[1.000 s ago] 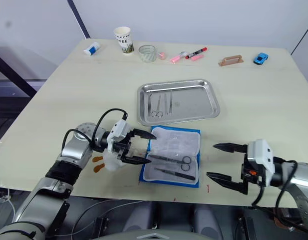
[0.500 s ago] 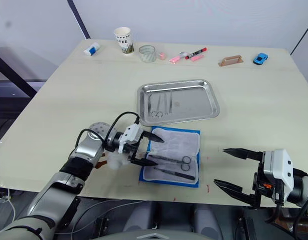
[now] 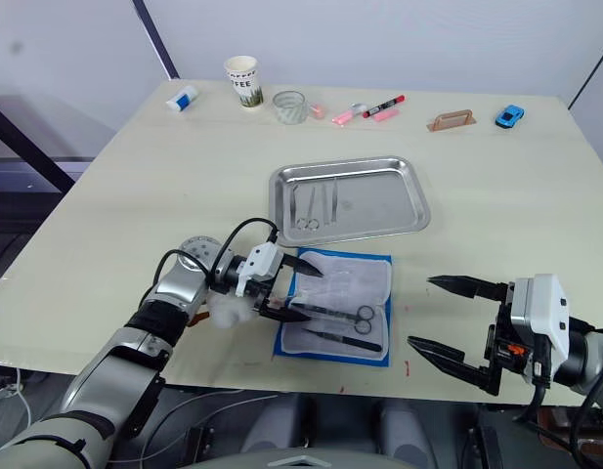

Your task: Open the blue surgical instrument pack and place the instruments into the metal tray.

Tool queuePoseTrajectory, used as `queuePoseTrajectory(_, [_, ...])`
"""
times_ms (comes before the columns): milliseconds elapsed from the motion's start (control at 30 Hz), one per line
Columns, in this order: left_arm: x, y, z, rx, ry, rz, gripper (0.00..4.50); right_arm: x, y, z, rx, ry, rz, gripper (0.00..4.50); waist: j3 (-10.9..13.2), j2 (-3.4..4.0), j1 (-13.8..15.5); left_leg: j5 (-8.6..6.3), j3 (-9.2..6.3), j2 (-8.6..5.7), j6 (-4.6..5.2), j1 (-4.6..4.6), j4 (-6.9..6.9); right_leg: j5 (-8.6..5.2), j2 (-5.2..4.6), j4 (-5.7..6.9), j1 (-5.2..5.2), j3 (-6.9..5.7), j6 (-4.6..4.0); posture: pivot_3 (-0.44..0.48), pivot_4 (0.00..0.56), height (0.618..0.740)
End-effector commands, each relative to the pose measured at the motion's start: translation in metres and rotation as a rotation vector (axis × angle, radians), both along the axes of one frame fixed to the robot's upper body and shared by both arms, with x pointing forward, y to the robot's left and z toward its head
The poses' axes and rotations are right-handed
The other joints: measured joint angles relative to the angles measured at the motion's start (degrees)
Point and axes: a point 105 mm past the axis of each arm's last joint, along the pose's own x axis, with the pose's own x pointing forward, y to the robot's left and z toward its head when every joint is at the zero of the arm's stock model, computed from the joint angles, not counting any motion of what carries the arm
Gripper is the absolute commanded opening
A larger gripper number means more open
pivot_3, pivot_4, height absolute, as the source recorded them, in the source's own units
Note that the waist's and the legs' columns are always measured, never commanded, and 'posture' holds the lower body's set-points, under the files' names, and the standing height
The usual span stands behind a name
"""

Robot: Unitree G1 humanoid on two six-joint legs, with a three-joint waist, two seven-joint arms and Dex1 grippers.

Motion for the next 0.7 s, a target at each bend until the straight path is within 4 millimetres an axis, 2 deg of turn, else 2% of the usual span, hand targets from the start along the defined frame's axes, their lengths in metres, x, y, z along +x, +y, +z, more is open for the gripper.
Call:
queuePoseTrajectory(33, [-0.017,0.011,-0.025,0.095,0.112,-0.046,4.48,0.008,0.008,-0.002,-0.042,-0.026,-0.028,4.45,0.00,0.01,-0.01,0.00,0.00,0.00,0.00,0.00,0.00,0.00,0.00,0.00,0.00,0.00,0.00,0.000,0.150,0.740])
queuePoseTrajectory(233, [-0.019,0.010,-0.025,0.090,0.117,-0.051,4.48,0.018,0.016,-0.011,-0.138,-0.046,-0.029,4.45,-0.01,0.01,-0.06,0.00,0.01,0.00,0.00,0.00,0.00,0.00,0.01,0.00,-0.01,0.02,0.00,0.000,0.150,0.740])
queuePoseTrajectory(367, [-0.019,0.010,-0.026,0.093,0.107,-0.057,4.48,0.035,0.025,-0.025,-0.247,-0.029,-0.082,4.45,-0.02,0.02,-0.12,0.00,0.00,0.00,0.00,0.01,0.00,0.00,0.02,0.00,-0.01,0.02,-0.01,0.000,0.150,0.740])
queuePoseTrajectory(533, [-0.020,0.010,-0.025,0.090,0.106,-0.056,4.48,0.058,0.045,-0.046,-0.248,0.054,-0.080,4.45,-0.05,0.04,-0.15,0.00,-0.03,0.00,0.00,-0.01,0.00,-0.01,0.04,0.00,-0.03,0.00,-0.02,0.000,0.150,0.740])
queuePoseTrajectory(567, [-0.020,0.010,-0.025,0.090,0.105,-0.057,4.50,0.061,0.049,-0.049,-0.254,0.052,-0.076,3.94,-0.05,0.04,-0.15,0.00,-0.03,0.00,0.00,-0.02,0.00,-0.01,0.03,-0.01,-0.03,0.01,-0.02,0.000,0.150,0.740])
queuePoseTrajectory(633, [-0.021,0.009,-0.025,0.090,0.104,-0.058,4.50,0.062,0.057,-0.055,-0.265,0.067,-0.045,3.46,-0.05,0.04,-0.12,0.00,-0.01,-0.01,0.00,-0.03,0.00,-0.01,0.02,-0.02,-0.04,0.03,-0.02,0.000,0.150,0.740])
queuePoseTrajectory(667, [-0.021,0.009,-0.025,0.090,0.104,-0.059,4.50,0.061,0.060,-0.056,-0.269,0.075,-0.027,2.80,-0.05,0.05,-0.13,0.00,0.00,-0.01,0.00,-0.02,0.00,0.00,0.02,-0.02,-0.04,0.04,-0.02,0.000,0.150,0.740])
queuePoseTrajectory(700, [-0.021,0.009,-0.025,0.089,0.103,-0.060,4.50,0.061,0.063,-0.059,-0.290,0.071,-0.013,2.46,-0.05,0.05,-0.12,0.00,0.00,-0.01,0.00,-0.02,0.00,0.00,0.02,-0.02,-0.04,0.03,-0.02,0.000,0.150,0.740])
